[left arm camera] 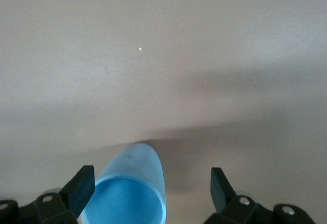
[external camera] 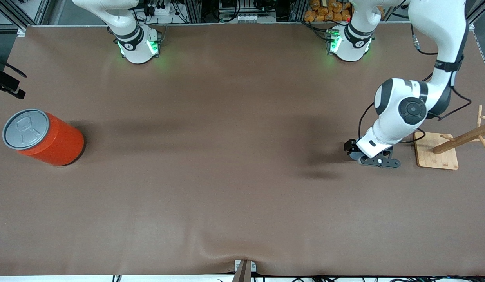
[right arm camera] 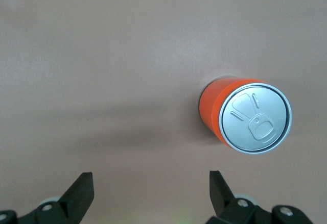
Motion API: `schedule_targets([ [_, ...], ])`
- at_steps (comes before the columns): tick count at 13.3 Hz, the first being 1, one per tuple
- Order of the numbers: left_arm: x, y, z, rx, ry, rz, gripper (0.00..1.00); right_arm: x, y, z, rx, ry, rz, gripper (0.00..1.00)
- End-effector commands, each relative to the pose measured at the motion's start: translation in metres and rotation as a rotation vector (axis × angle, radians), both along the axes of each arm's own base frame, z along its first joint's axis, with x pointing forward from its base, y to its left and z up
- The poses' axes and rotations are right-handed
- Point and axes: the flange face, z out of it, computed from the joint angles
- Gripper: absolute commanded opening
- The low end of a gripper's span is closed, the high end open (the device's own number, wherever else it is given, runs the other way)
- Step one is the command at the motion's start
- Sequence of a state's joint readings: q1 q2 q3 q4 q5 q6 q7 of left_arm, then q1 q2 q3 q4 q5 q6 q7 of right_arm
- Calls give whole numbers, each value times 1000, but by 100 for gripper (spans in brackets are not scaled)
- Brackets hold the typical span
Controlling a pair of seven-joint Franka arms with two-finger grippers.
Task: Flip cup
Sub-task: 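Set the cup upright on the table and open the left gripper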
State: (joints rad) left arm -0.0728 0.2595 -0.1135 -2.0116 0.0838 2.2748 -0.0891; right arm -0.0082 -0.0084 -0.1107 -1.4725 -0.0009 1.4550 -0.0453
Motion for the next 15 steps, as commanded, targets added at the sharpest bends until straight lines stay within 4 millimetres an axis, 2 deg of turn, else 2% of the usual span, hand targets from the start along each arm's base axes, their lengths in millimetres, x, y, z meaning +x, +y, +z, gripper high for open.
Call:
schedule_targets([
  [1,17,-13,79,28,42,-4,100,-1,1,3,8,-7,-4,100],
  [3,21,-29,114,25,42,-14,100,-1,1,3,8,-7,-4,100],
  [5,29,-27,143,24,33,-9,100,-1,1,3,8,-7,-4,100],
  [8,29,-21,156,27,44,-8,100,-1,1,3,8,-9,-4,100],
  [11,34,-21,179,17,0,-6,100,-1,1,3,8,-9,-4,100],
  [13,36,-14,184,14,-8,4,100,-1,1,3,8,-7,-4,100],
  [15,31,-16,187,15,11,3,100,-1,1,3,8,-7,-4,100],
])
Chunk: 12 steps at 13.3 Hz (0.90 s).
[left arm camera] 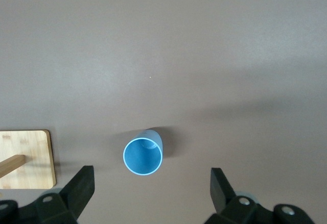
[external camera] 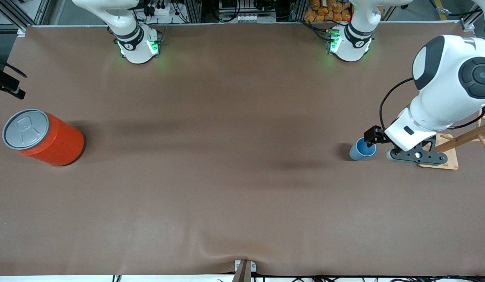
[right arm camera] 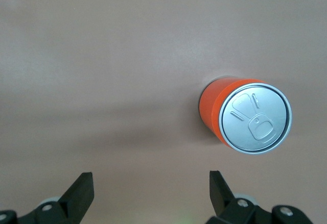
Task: Flip cup
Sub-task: 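Set the cup upright on the table and open the left gripper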
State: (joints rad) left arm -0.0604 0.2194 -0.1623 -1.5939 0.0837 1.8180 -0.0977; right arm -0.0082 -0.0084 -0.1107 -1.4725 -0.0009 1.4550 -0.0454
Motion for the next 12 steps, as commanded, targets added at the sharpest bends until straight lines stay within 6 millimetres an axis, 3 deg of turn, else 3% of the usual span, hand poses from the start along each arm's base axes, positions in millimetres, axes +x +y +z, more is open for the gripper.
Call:
schedule_targets([
  [1,-3,4,18,5,1,-3,100,-1,1,3,8,-9,-4,100],
  [7,-70,36,110,-15,43,-2,100,-1,1,3,8,-9,-4,100],
  [9,-93,45,129,-11,42,7,100,-1,1,3,8,-9,-4,100],
  [12,-107,50,145,5,42,12,100,-1,1,3,8,-7,-5,100],
])
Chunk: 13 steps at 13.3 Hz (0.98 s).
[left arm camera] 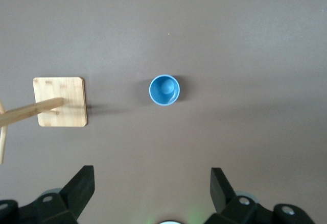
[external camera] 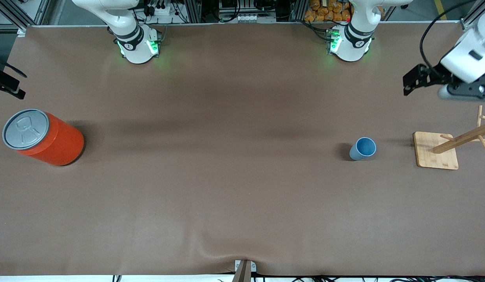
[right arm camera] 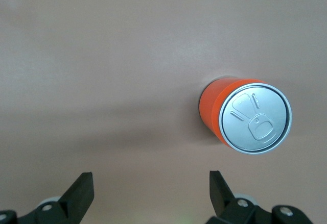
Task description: Flip cup
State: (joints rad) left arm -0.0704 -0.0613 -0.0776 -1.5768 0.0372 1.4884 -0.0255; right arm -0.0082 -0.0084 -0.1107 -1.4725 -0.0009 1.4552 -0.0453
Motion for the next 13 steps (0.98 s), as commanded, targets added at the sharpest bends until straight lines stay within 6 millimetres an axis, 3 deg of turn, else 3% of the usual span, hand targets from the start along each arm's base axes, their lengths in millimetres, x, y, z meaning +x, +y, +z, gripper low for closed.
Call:
schedule_targets([
  [1,-8,4,2,8,4,-6,100,-1,1,3,8,-8,-5,100],
  [4,12,6,-13,5,-8,3,100,-1,1,3,8,-7,-5,100],
  [8,14,20,2,-21,-47,20,100,-1,1,3,8,-7,-5,100],
  [10,16,30,-2,-66,-35,2,100,-1,1,3,8,-7,-5,100],
  [13,16,29,-2,-65,-35,24,100,-1,1,3,8,-10,-5,100],
])
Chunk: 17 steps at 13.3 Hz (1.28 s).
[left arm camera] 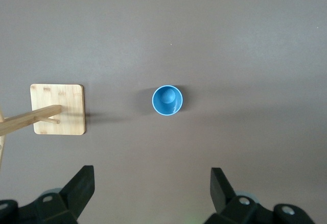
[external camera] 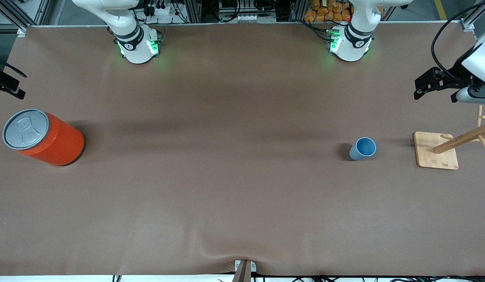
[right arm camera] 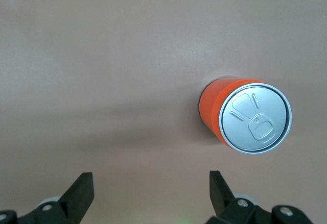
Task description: Flip cup
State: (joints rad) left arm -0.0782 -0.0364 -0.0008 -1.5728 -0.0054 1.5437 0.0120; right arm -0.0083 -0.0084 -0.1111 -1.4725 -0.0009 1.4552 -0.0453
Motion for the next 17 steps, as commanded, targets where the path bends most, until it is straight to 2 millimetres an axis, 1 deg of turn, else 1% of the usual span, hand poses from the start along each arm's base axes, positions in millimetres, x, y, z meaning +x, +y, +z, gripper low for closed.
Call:
schedule_targets([
  [1,-1,-1,5,-14,-7,-3,100,-1,1,3,8,-7,-5,100],
  [6,-3,4,8,-6,-12,65,100,-1,1,3,8,-7,-5,100],
  [11,-1,3,3,-5,-3,25,100,-1,1,3,8,-7,-5,100],
  [17,0,2,3,-5,-3,34,100,-1,1,3,8,-8,-5,100],
])
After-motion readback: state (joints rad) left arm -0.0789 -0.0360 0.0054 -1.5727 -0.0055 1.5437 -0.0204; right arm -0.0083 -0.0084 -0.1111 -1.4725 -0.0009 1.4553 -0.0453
